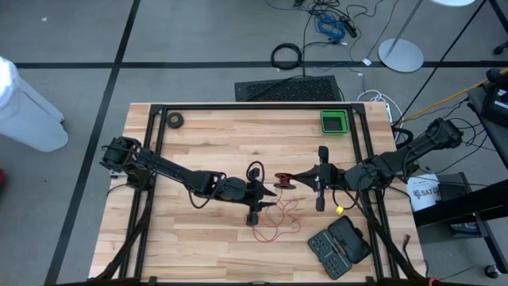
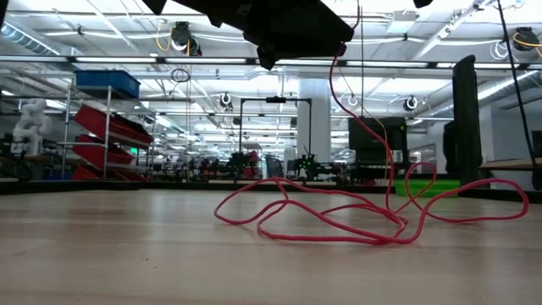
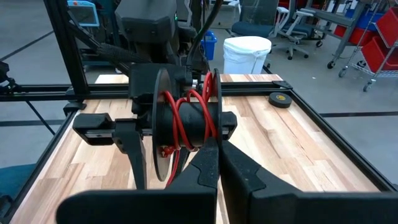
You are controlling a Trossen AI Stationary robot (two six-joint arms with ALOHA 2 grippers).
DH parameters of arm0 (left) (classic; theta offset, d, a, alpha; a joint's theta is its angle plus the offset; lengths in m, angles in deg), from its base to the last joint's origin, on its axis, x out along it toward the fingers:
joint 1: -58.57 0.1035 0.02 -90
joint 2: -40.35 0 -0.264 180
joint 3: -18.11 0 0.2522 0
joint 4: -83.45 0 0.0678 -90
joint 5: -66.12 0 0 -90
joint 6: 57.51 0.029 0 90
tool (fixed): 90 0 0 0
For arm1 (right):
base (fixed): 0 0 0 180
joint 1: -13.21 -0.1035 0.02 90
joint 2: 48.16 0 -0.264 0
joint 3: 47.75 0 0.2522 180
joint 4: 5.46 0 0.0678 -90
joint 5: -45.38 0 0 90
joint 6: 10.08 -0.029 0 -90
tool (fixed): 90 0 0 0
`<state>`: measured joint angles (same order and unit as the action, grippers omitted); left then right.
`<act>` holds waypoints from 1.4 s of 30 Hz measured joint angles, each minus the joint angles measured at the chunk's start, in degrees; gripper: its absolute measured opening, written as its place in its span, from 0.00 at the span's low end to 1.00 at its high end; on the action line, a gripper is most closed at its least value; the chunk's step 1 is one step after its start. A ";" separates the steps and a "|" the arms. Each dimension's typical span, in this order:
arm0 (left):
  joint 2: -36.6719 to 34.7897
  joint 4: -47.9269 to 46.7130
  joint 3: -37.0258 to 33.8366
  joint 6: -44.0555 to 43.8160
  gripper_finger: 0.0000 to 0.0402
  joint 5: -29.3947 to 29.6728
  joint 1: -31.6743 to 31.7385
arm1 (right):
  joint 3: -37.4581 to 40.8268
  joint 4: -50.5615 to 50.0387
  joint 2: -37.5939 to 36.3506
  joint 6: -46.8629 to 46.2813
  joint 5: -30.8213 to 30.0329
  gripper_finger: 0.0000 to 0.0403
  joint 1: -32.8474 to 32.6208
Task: Coil cords
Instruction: Uncoil the red wire from the spool
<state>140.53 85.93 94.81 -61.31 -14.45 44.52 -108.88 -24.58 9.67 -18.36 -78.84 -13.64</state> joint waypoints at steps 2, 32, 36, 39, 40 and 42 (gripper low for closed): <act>-0.01 0.28 0.00 -0.02 0.34 0.00 -0.01 | 0.00 -0.01 0.00 0.01 0.00 0.00 0.00; 1.03 2.31 0.00 3.13 0.03 2.67 0.09 | 0.00 -0.01 0.00 0.01 0.00 0.00 0.00; 0.99 0.27 0.02 3.21 0.02 2.70 0.09 | 0.00 -0.03 0.00 0.00 0.00 0.00 0.00; 0.12 -2.76 0.00 3.24 0.01 3.47 0.09 | -0.02 -0.25 0.00 -0.01 0.00 0.00 0.00; -0.47 -3.86 0.00 3.24 0.01 4.26 0.09 | 0.00 -0.34 0.00 -0.01 0.00 0.00 0.00; -1.73 -6.53 0.01 3.16 0.01 5.86 0.09 | 0.00 -0.55 0.00 0.01 0.00 0.00 0.00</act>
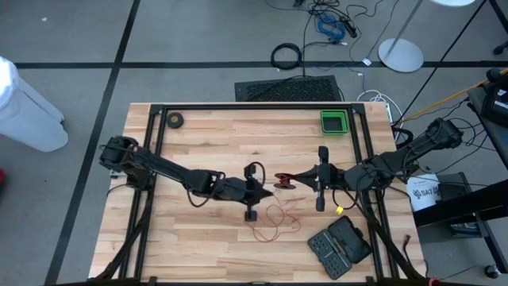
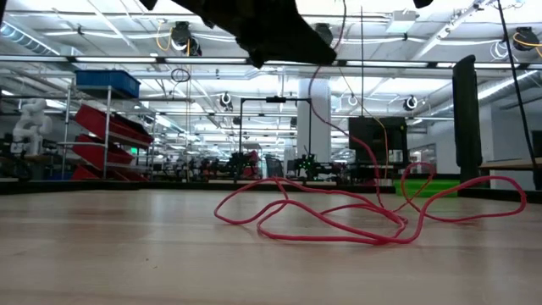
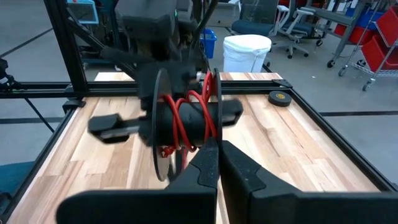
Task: Coil cords
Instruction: Uncoil the red wire from the spool
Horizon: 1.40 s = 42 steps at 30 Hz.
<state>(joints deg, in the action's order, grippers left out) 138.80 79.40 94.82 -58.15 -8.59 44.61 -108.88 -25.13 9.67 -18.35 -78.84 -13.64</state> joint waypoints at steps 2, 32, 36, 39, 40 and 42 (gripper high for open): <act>-1.61 -3.03 -0.01 -0.24 0.01 1.71 0.00 | 0.00 -0.38 0.00 0.00 0.00 0.00 0.00; -15.08 -3.47 -0.01 -0.38 0.00 15.45 -9.21 | -0.02 -1.70 0.00 -0.46 0.00 0.00 0.00; -15.08 2.67 -0.01 1.02 0.00 13.95 -10.59 | -0.02 -1.94 0.00 -0.46 0.00 0.00 0.00; -15.08 6.31 -0.01 1.08 0.00 13.51 -11.24 | -0.02 -1.93 0.00 -0.79 0.00 0.00 0.00; -15.08 7.17 -0.01 1.20 0.00 13.51 -11.36 | -0.02 -1.95 0.00 -1.03 0.00 0.00 0.00; -14.91 8.51 -0.01 1.72 0.00 13.51 -11.61 | 0.00 -1.95 0.02 -1.46 0.00 0.00 0.00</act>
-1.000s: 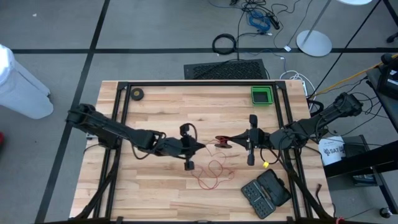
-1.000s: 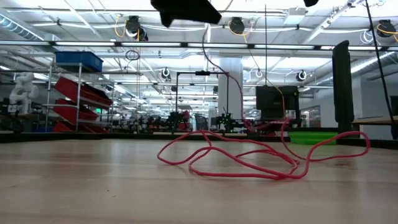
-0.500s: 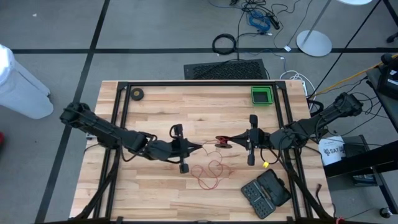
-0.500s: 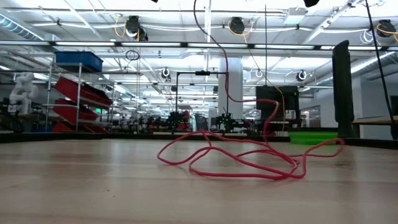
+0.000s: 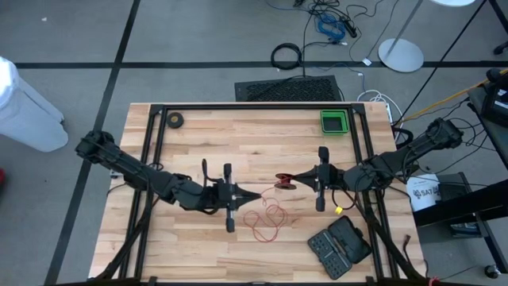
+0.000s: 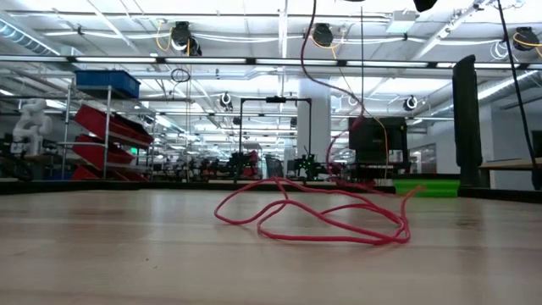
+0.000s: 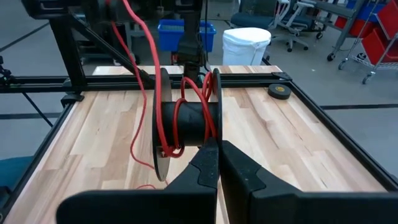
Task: Coil cords
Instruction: Uncoil the red wire from the spool
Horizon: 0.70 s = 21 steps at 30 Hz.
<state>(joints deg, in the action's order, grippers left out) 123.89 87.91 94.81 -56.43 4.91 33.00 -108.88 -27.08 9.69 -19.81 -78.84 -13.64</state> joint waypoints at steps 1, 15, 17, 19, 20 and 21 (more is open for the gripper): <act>0.16 0.37 0.00 0.63 0.00 0.00 -0.02 | 0.00 0.02 0.08 -0.07 0.00 0.00 0.00; 6.92 13.07 0.00 0.99 0.00 -8.90 1.55 | -0.01 0.32 1.72 -0.09 -0.04 0.00 1.71; 8.33 13.35 0.00 0.73 0.00 -10.24 2.29 | -0.02 0.37 1.73 -0.09 -0.27 0.00 1.72; 9.66 12.88 0.00 -0.48 0.00 -11.25 3.21 | -0.02 0.61 1.73 -0.07 -0.42 0.00 1.71; 10.24 12.12 0.00 -1.00 0.00 -12.12 3.78 | 0.00 1.05 1.73 -0.07 -0.42 0.00 1.70; 10.81 11.53 0.00 -2.01 0.00 -13.51 4.46 | -0.01 1.93 1.73 -0.07 -0.42 0.00 1.70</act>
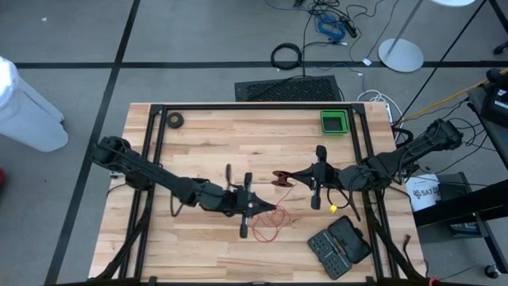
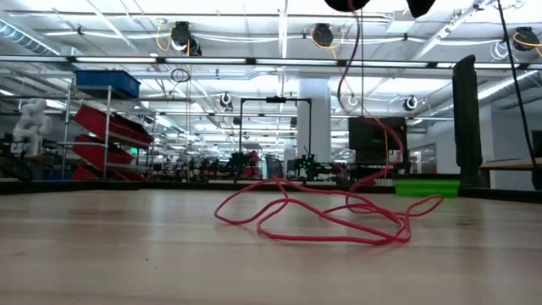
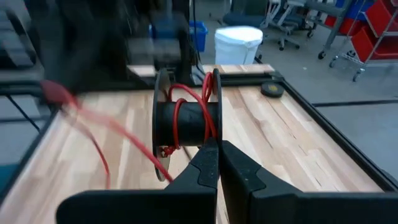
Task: Coil cords
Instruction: Uncoil the red wire from the spool
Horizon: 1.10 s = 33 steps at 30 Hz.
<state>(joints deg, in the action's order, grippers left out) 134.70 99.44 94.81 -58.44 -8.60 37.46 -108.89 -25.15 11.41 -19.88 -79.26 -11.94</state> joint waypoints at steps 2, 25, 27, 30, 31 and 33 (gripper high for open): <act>0.89 -1.70 0.00 -1.80 0.00 -3.58 1.48 | -0.01 2.13 0.00 0.49 -0.02 0.00 -0.04; 5.12 -19.41 0.00 -9.23 0.00 -18.23 9.31 | -0.01 8.65 -2.49 5.15 0.24 0.00 -5.88; 4.60 -22.61 0.00 -9.29 0.00 -17.95 10.06 | -0.01 8.59 -3.16 5.15 0.26 0.00 -6.44; 3.94 -27.35 0.00 -10.38 0.00 -17.23 10.97 | -0.01 7.87 -4.15 5.15 0.22 0.00 -7.38; 3.68 -28.95 0.00 -10.70 0.00 -16.90 11.17 | -0.01 7.60 -4.38 5.15 0.23 0.00 -7.64; 3.34 -31.05 0.00 -10.79 0.00 -16.61 11.44 | -0.01 7.29 -4.73 5.15 0.21 0.00 -8.20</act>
<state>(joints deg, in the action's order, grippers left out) 138.04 68.39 94.81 -69.24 -25.21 48.90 -108.90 -17.85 6.68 -14.73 -79.04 -20.14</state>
